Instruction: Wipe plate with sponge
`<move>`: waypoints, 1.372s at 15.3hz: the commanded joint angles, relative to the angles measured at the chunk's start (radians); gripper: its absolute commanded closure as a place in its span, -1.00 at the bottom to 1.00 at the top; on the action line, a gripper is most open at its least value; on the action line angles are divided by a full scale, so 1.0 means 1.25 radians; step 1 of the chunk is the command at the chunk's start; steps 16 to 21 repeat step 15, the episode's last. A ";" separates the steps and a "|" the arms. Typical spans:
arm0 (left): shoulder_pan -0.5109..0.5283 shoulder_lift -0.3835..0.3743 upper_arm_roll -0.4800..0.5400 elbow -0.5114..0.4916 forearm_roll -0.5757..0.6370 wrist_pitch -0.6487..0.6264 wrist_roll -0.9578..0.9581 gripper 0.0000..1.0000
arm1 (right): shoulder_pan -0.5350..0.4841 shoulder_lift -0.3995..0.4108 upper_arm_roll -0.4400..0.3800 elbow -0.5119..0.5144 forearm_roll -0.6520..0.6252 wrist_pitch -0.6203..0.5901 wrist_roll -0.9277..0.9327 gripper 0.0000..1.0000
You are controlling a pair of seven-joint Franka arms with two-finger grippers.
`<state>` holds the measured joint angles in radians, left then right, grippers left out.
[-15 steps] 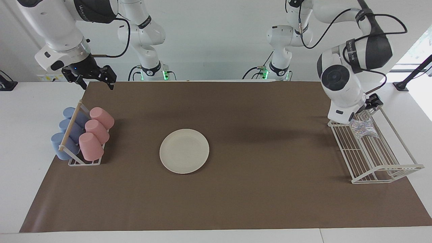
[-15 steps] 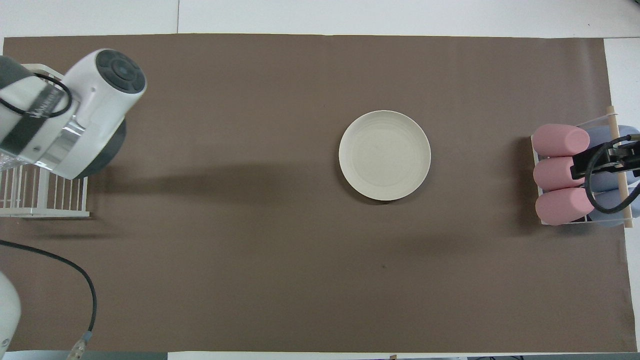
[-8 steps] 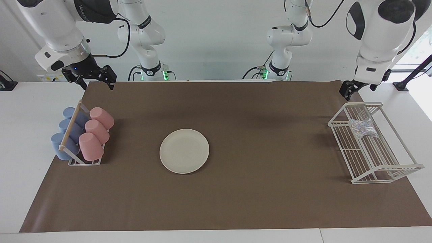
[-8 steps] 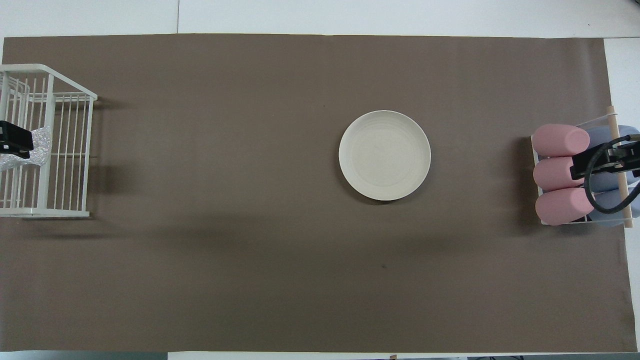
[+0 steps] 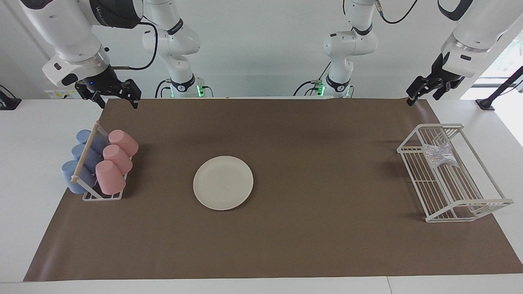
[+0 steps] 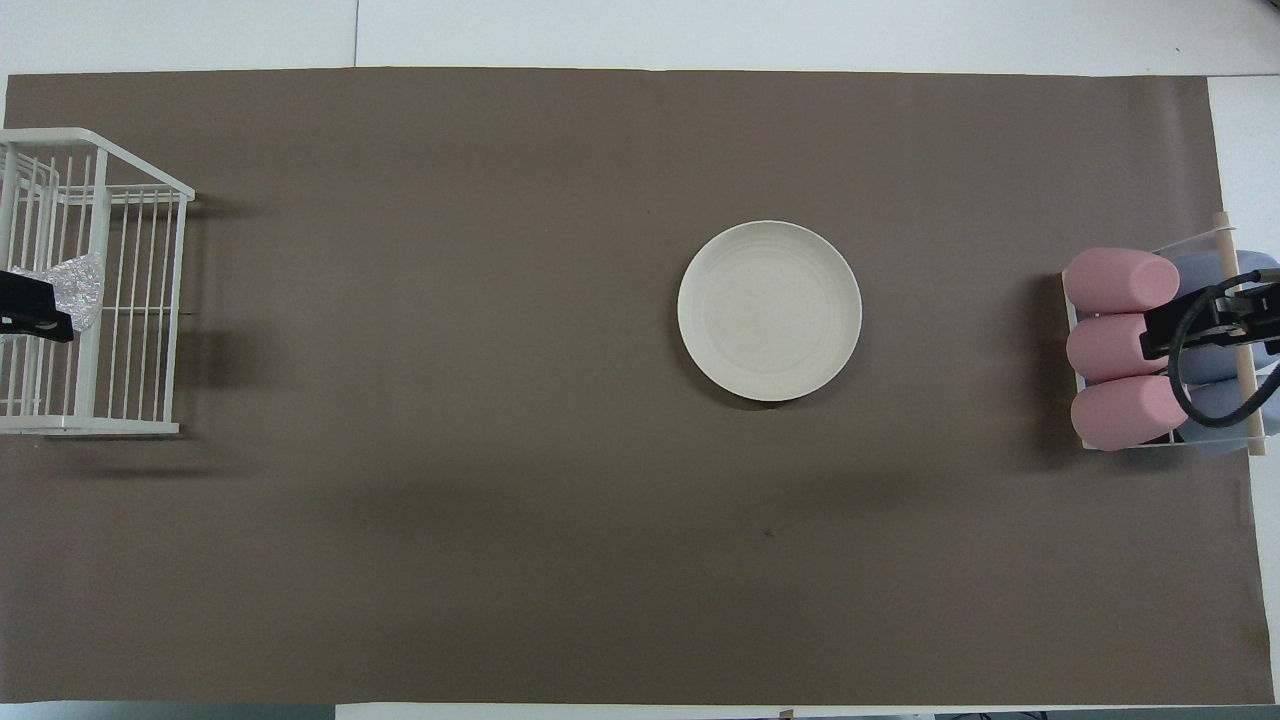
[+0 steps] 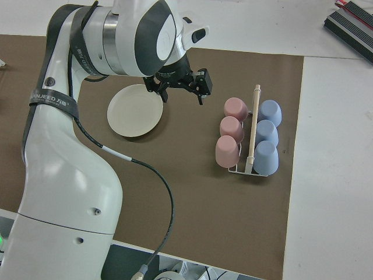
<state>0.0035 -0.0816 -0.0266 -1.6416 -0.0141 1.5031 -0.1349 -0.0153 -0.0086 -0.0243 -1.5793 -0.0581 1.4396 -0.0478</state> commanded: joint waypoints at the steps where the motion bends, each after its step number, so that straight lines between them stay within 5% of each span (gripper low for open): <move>1: -0.026 -0.019 0.005 -0.018 -0.006 0.044 0.005 -1.00 | -0.010 -0.016 0.003 -0.019 0.010 0.001 -0.022 -1.00; 6: -0.045 0.065 0.009 0.103 -0.011 -0.016 0.006 -1.00 | -0.009 -0.016 0.003 -0.019 0.010 0.001 -0.021 -1.00; 21: -0.056 0.054 0.009 0.082 -0.011 -0.037 0.004 -1.00 | -0.010 -0.016 0.003 -0.019 0.010 0.001 -0.021 -1.00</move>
